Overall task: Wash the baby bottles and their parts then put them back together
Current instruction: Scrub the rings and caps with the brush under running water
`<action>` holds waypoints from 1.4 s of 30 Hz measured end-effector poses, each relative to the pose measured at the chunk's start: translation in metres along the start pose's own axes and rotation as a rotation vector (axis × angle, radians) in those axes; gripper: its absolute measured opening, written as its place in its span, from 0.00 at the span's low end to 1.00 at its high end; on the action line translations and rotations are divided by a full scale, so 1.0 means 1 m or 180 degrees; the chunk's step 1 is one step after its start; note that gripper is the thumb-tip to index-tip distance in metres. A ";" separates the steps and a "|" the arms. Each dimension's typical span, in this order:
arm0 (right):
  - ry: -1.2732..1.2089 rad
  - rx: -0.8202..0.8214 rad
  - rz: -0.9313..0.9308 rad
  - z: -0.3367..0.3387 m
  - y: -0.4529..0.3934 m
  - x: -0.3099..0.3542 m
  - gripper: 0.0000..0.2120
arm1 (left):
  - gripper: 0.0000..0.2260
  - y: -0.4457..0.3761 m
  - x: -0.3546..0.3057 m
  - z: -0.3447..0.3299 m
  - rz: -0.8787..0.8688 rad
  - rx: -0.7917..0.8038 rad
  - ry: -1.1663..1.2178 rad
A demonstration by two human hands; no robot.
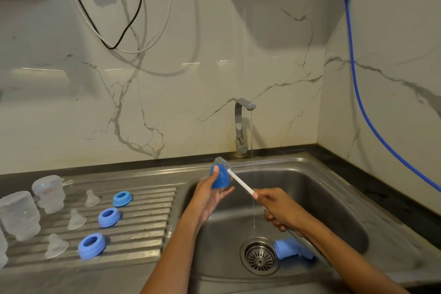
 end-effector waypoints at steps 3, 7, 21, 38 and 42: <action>0.0056 0.0124 -0.0014 0.005 0.004 -0.003 0.17 | 0.13 -0.002 0.005 0.004 0.0077 -0.0102 0.0391; 0.0038 0.0198 0.0010 0.013 0.007 -0.006 0.16 | 0.22 -0.005 0.006 0.004 0.0192 -0.0059 0.0418; 0.0434 0.0270 0.0132 0.013 0.009 -0.011 0.09 | 0.31 -0.003 0.020 0.039 0.0504 -0.0844 0.0577; 0.0608 0.0261 0.0199 -0.010 -0.007 -0.014 0.12 | 0.30 -0.008 0.037 0.027 0.0772 -0.0756 -0.0087; 0.0396 0.0369 0.0064 0.000 -0.001 -0.023 0.12 | 0.29 -0.001 0.053 0.025 0.1193 -0.0539 -0.0184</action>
Point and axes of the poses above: each hand's wrist, its own y-axis away from the middle knuckle, its own z-axis out of the back of the hand, x = y × z, the point moved 8 cm from there along -y, towards the middle knuckle, and after that the axes turned 1 degree about x, right-handed, at the moved point
